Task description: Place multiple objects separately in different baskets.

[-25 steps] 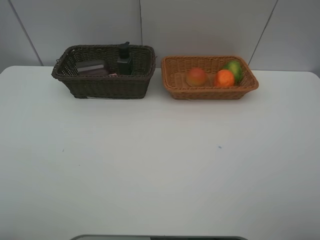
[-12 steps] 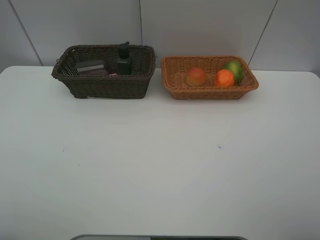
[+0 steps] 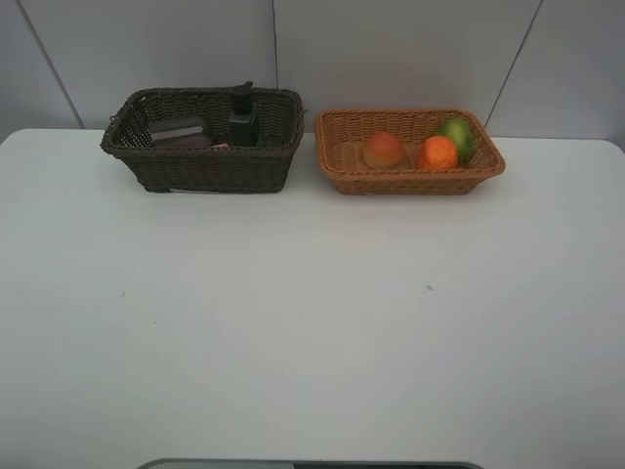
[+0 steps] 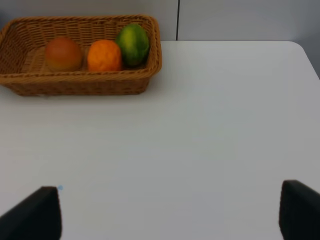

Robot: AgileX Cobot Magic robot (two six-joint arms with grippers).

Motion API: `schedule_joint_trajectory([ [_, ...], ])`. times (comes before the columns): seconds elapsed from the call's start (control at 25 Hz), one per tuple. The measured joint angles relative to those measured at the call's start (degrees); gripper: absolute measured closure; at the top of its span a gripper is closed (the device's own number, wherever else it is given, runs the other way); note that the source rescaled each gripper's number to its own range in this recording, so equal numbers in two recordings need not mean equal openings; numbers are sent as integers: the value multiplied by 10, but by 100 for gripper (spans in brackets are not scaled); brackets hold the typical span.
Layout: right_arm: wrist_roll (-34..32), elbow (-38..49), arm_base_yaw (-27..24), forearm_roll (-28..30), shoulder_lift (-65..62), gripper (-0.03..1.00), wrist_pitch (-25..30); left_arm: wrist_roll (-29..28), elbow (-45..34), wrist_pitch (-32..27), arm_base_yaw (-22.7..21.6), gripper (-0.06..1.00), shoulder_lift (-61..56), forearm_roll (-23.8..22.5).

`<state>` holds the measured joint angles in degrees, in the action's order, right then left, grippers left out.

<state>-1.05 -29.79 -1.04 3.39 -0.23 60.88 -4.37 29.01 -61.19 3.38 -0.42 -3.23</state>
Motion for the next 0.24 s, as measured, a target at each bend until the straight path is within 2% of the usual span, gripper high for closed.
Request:
schedule_joint_trajectory([
  [0.24,0,0,0,0,0,7,0,0,0,0,0,0,0,0],
])
